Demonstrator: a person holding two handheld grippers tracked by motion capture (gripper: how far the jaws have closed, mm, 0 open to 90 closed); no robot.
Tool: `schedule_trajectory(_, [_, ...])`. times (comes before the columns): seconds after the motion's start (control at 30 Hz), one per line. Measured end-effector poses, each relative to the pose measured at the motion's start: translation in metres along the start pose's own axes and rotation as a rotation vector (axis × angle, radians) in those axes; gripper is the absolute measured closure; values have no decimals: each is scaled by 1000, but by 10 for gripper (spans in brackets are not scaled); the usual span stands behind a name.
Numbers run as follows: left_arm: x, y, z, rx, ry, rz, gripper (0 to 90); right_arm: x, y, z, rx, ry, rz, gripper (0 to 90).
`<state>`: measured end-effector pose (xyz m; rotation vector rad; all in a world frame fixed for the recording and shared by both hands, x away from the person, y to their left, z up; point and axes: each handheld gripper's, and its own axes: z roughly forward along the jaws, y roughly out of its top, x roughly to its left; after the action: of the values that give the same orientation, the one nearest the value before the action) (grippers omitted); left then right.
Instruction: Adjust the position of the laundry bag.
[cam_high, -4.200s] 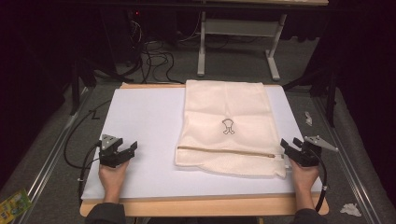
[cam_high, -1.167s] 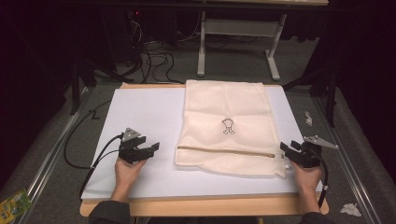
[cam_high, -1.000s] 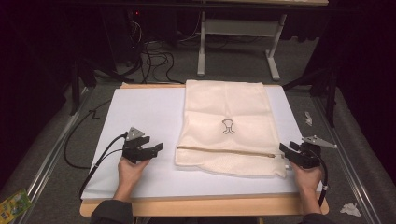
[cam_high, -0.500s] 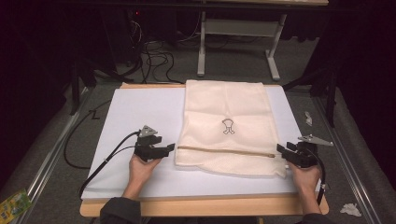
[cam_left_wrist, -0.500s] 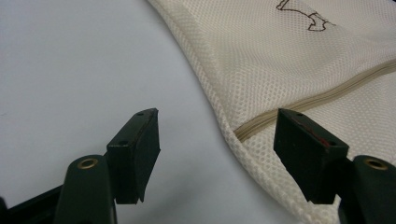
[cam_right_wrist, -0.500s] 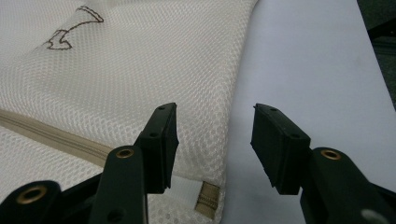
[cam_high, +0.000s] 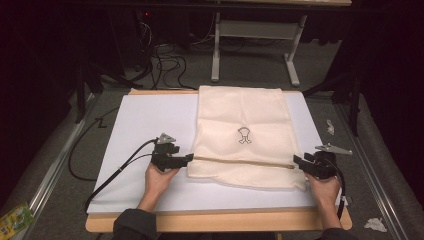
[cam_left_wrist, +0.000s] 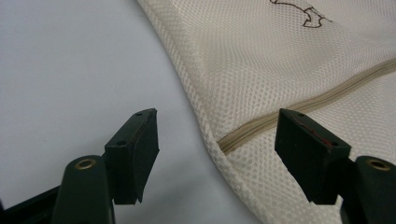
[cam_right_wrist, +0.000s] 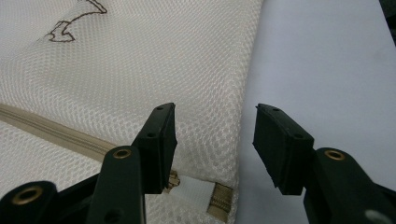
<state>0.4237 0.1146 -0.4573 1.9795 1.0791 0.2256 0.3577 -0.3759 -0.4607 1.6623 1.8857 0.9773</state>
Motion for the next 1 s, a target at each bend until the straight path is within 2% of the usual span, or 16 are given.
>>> schedule_trajectory(0.07, [0,2,3,6,-8,-15,309,0,0,0,-1,1,0,496])
schedule_trajectory(0.3, [-8,6,19,47,3,10,309,-2,2,4,21,-11,11,491])
schedule_trajectory(0.5, [-10,6,28,72,13,10,318,-3,2,7,41,-16,24,493])
schedule_trajectory(0.67, [-12,5,35,99,24,28,346,-4,2,10,56,-11,33,498])
schedule_trajectory(1.0, [-14,7,41,98,33,30,405,-3,2,15,84,-5,32,543])
